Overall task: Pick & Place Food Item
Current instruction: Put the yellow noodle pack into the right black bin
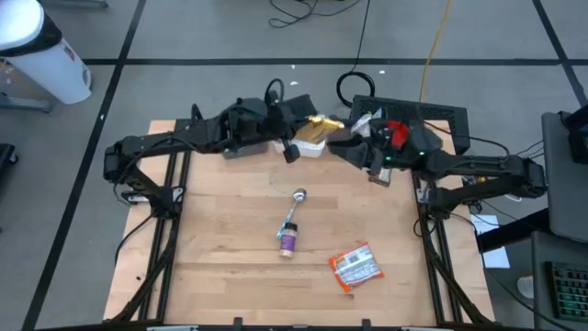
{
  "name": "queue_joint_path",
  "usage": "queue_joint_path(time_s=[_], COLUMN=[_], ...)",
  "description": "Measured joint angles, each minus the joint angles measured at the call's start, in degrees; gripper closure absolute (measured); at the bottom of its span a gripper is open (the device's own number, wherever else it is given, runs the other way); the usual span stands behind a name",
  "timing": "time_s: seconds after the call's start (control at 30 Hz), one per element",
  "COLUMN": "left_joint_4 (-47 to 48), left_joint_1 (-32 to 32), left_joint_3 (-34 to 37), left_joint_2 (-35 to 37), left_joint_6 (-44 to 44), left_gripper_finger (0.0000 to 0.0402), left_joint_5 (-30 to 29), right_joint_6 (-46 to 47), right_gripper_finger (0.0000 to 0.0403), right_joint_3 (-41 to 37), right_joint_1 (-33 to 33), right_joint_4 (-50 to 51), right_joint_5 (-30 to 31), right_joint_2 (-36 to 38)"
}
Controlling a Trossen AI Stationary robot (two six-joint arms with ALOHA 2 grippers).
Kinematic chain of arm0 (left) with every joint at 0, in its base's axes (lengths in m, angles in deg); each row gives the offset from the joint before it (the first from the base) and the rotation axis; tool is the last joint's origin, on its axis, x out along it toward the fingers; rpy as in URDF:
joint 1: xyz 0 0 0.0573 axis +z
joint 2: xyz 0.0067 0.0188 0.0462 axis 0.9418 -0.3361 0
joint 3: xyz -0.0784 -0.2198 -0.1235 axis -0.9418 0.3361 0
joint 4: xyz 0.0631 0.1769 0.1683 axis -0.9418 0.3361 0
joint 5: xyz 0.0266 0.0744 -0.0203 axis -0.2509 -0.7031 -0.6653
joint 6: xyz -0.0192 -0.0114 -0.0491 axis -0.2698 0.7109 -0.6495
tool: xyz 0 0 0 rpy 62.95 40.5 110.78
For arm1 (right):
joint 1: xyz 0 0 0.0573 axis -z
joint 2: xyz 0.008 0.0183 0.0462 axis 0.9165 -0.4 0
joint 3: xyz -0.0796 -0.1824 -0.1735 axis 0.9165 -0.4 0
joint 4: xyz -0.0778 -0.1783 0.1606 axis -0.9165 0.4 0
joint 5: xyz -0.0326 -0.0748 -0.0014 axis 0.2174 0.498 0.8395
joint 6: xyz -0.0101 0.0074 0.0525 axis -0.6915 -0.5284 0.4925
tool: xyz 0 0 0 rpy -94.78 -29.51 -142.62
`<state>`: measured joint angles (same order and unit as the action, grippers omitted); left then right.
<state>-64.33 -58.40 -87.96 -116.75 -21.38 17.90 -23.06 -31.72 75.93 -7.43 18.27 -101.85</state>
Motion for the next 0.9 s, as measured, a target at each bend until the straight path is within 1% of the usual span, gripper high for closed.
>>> queue_joint_path(time_s=[0.13,0.2,0.27,0.33,0.47,0.57,0.7,0.77,0.9], left_joint_4=[2.5,4.44,5.25,5.61,6.31,6.23,8.06,9.2,10.44], left_joint_1=[1.63,2.53,3.4,3.9,4.21,4.25,4.24,4.21,3.83], left_joint_3=[-1.43,-2.03,-2.26,-2.32,-2.33,-2.33,-2.33,-2.33,-2.33], left_joint_2=[0.0,0.0,0.0,0.0,0.0,0.0,0.0,0.0,0.0], left_joint_6=[-3.07,-4.57,-5.77,-7.03,-8.45,-8.73,-9.41,-10.13,-10.4], left_gripper_finger=[0.0401,0.0401,0.0401,0.0401,0.0401,0.0401,0.0401,0.0401,0.0401], left_joint_5=[7.8,11.44,14.92,17.82,21.43,22.21,22.21,22.25,22.32], right_joint_6=[-5.56,-7.83,-11.05,-15.77,-25.76,-31.8,-38.58,-40.57,-41.53], right_gripper_finger=[0.0184,0.0187,0.019,0.0192,0.0193,0.0193,0.0191,0.0191,0.0191], right_joint_3=[0.0,0.22,2.23,6.16,16.58,23.85,30.4,31.76,32.57], right_joint_1=[1.6,2.59,3.47,4.03,4.39,4.39,4.47,5.08,6.8], right_joint_4=[2.1,5.03,11.7,22.85,44.89,54.23,60.87,62.01,61.85], right_joint_5=[0.59,0.81,0.8,0.89,2.43,2.22,2.16,2.1,2.13], right_joint_2=[4.38,6.72,8.23,8.52,4.29,-1.0,-7.4,-9.61,-12.05])
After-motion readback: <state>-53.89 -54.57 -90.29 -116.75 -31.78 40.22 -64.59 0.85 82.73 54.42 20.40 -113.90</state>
